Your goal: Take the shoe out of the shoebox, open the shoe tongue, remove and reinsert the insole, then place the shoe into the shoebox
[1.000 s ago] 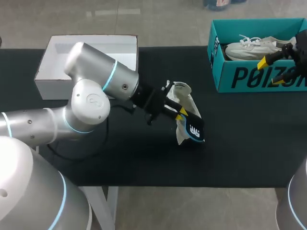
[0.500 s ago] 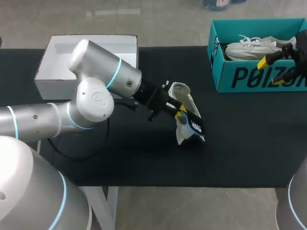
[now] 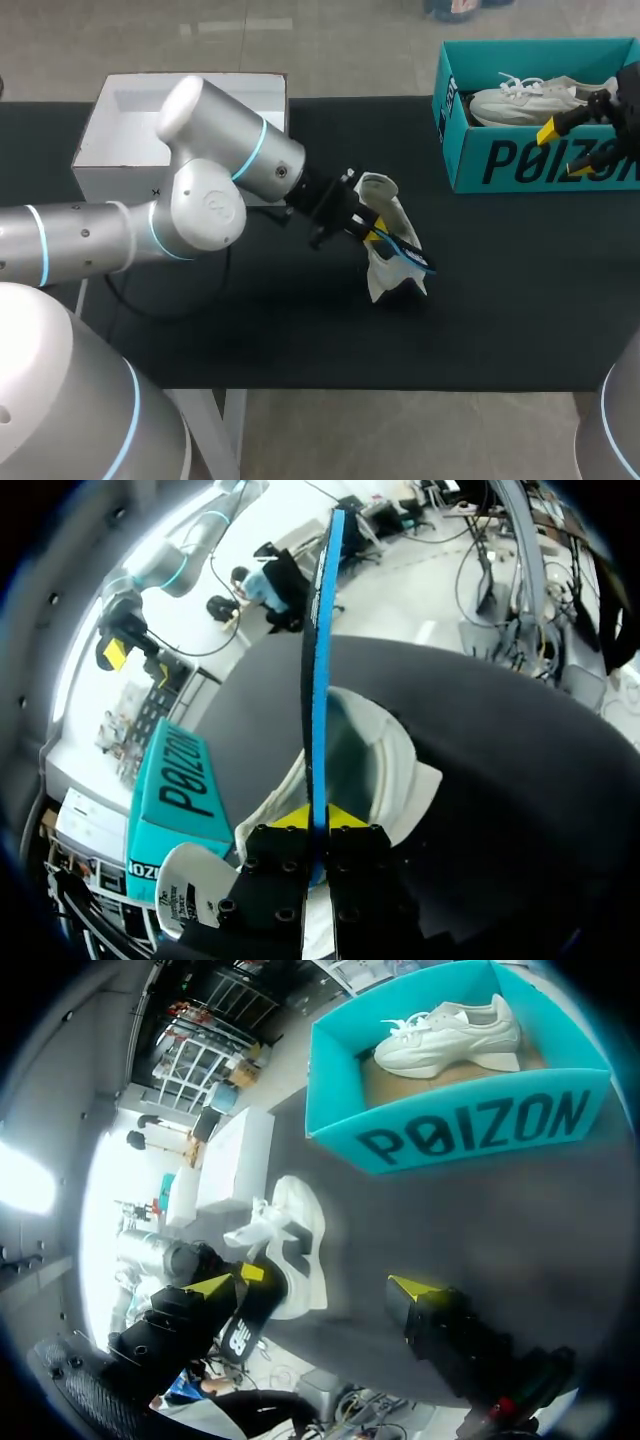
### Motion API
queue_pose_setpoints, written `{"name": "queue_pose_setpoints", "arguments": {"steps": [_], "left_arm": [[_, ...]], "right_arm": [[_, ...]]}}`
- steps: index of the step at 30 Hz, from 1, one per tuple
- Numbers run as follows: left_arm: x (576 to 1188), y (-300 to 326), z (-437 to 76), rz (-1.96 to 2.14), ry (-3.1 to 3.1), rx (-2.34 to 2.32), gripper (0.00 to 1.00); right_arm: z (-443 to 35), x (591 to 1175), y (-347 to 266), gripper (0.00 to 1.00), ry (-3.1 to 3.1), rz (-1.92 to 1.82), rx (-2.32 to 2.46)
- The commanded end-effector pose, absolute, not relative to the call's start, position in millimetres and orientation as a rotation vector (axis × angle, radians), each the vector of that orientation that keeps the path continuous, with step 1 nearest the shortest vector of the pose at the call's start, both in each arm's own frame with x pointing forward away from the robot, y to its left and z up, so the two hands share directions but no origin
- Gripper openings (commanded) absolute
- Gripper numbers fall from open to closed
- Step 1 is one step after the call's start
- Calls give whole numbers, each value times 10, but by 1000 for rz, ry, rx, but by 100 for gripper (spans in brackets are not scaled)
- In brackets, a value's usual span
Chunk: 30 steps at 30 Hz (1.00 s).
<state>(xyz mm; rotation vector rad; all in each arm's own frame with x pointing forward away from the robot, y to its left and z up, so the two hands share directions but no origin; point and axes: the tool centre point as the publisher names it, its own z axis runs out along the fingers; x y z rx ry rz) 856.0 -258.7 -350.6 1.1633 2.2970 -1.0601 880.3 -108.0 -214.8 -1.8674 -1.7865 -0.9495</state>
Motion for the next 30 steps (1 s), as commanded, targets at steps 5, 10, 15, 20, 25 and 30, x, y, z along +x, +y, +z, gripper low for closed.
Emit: {"name": "queue_pose_setpoints", "arguments": {"steps": [5, 10, 15, 20, 25, 30], "left_arm": [[8331, -2584, -3271, -1086, 2271, 1205, 98], [8209, -2611, -3179, -1117, 2248, 1219, 60], [8123, -2649, -3199, -1101, 2238, 1263, 0], [8144, -2690, -3310, -1042, 2232, 1300, 0], [8239, -2678, -3412, -917, 2218, 1337, 0], [8381, -2675, -3492, -839, 2224, 1325, 0]], "right_arm": [[-2151, 8801, -1077, 100, -1788, -947, -1870], [-2151, 8801, -1077, 100, -1788, -947, -1870], [-2151, 8801, -1077, 100, -1788, -947, -1870], [-2151, 8801, -1077, 100, -1788, -947, -1870], [-2151, 8801, -1077, 100, -1788, -947, -1870], [-2151, 8801, -1077, 100, -1788, -947, -1870]]}}
